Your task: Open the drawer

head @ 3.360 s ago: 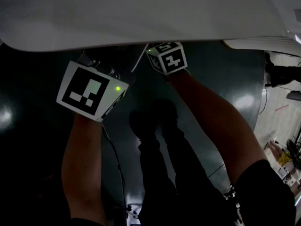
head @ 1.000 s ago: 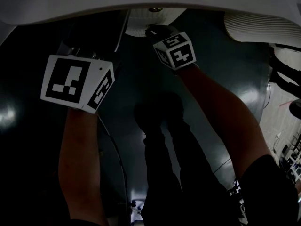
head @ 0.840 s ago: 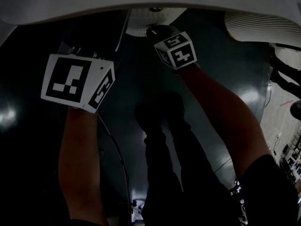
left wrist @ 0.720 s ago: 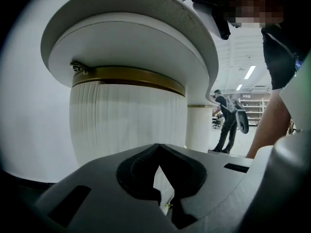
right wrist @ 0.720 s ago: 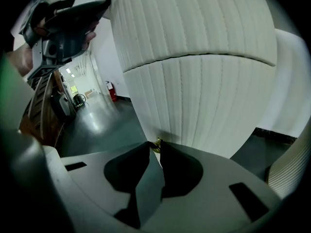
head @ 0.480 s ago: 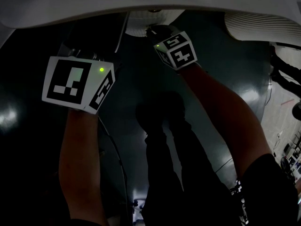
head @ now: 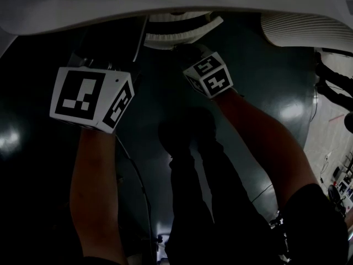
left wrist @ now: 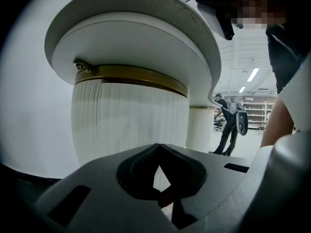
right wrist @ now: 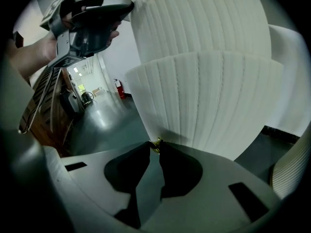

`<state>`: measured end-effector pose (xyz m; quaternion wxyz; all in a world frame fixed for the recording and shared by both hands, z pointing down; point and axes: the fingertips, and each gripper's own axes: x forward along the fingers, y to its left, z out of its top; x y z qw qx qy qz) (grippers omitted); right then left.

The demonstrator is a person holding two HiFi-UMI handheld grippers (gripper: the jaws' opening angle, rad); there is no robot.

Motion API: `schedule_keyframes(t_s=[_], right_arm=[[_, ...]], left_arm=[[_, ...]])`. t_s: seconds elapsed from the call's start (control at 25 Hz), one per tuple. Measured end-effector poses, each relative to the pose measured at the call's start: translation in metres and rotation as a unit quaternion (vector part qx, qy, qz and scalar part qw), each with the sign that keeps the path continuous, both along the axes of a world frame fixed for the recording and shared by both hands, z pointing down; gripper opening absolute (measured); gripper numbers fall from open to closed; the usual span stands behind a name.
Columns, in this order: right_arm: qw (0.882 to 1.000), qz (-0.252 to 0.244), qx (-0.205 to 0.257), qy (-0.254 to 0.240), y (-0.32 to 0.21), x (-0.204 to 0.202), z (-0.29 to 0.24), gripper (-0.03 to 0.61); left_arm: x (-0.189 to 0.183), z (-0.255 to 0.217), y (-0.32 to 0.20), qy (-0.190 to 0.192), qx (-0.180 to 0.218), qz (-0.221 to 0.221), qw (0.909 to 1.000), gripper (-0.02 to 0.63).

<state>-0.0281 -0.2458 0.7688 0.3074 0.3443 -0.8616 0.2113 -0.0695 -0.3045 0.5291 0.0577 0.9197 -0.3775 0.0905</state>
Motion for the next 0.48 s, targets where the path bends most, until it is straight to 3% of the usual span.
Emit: schedule_keyframes(t_s=[0.24,0.48], right_arm=[[1.0,-0.006,-0.027,-0.014,0.042,-0.004,0.002,0.063],[0.998,-0.019,-0.06,-0.014,0.083,0.014,0.004,0.063]], left_arm=[[-0.002,-0.005,0.004,0.016,-0.007,-0.012,0.9998,0.011],[0.029,0.008,0.023,-0.011,-0.029,0.005,0.9995,0.011]])
